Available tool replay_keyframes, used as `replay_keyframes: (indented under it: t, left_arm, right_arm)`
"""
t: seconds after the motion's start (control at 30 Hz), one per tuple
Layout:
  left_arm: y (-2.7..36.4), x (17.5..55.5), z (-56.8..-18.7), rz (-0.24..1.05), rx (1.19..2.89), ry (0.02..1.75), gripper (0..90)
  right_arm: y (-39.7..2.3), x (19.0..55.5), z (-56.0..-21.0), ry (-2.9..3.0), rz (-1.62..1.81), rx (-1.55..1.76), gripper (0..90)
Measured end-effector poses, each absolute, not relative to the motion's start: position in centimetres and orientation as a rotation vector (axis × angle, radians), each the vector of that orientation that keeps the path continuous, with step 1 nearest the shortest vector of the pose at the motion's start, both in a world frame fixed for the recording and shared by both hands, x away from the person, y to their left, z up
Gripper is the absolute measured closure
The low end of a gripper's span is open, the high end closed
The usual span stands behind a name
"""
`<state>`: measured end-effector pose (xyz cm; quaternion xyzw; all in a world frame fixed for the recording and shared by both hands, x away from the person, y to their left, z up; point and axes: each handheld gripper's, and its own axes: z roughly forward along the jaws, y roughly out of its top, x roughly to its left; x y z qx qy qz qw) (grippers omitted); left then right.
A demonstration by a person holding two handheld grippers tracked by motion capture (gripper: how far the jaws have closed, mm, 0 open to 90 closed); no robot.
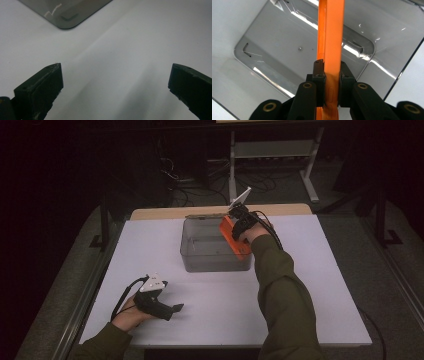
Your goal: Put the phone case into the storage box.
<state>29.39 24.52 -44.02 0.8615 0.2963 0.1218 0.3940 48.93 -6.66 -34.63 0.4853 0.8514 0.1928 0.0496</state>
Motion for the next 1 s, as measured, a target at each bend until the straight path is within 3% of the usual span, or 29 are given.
replay_keyframes:
  t: [1.0]
  left_arm:
    - [24.5,29.5,-44.0,0.301,2.188,0.754,0.0]
  right_arm:
    - [-6.0,50.4,-36.2,2.575,0.413,1.722,78.5]
